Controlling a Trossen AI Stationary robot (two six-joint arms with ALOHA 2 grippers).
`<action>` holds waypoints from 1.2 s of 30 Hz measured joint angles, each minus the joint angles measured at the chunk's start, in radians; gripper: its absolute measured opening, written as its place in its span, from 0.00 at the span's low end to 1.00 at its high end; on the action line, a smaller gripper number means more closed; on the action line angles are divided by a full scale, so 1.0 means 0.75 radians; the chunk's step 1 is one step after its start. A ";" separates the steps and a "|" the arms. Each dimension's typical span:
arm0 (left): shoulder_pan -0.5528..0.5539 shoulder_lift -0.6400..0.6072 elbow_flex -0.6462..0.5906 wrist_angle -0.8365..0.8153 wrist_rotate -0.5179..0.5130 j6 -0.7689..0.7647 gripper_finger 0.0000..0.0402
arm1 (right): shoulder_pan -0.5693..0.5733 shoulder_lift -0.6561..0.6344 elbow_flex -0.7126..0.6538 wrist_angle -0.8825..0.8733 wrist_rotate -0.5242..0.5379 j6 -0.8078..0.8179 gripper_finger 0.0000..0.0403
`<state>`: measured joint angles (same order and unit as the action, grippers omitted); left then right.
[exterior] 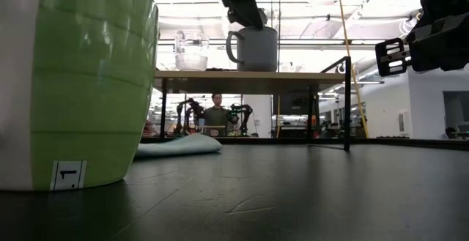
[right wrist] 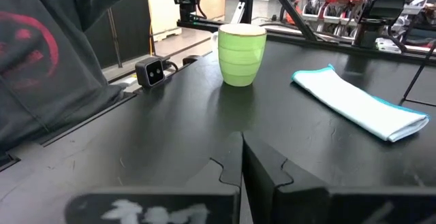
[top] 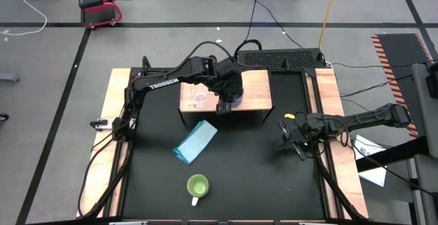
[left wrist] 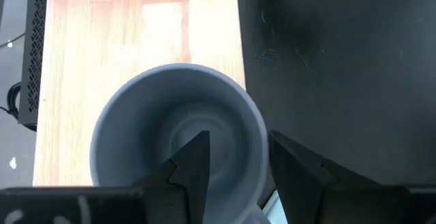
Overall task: Stack small to large cups/mugs on shelf
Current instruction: Put the gray mug on the shelf
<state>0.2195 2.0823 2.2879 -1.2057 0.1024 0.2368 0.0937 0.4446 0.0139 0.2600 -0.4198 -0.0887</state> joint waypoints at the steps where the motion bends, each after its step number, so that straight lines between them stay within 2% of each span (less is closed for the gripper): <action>1: 0.001 0.000 0.000 0.000 0.000 0.000 0.37 | -0.001 0.000 0.000 0.000 0.000 -0.001 0.00; 9: 0.000 -0.001 -0.009 0.002 -0.002 -0.020 0.37 | 0.000 0.000 0.000 0.000 0.000 -0.001 0.00; 18: 0.000 -0.001 -0.128 0.051 -0.001 -0.039 0.37 | -0.001 0.000 0.001 0.000 0.000 -0.001 0.00; 27: 0.000 -0.001 -0.142 0.075 0.002 -0.035 0.28 | 0.000 0.000 0.001 -0.001 0.000 -0.001 0.00; 36: 0.000 -0.001 -0.135 0.066 0.038 -0.050 0.24 | -0.001 0.000 0.001 -0.001 -0.001 -0.002 0.00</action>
<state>0.2192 2.0819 2.1868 -1.1562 0.1310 0.1991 0.0933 0.4446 0.0147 0.2596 -0.4202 -0.0898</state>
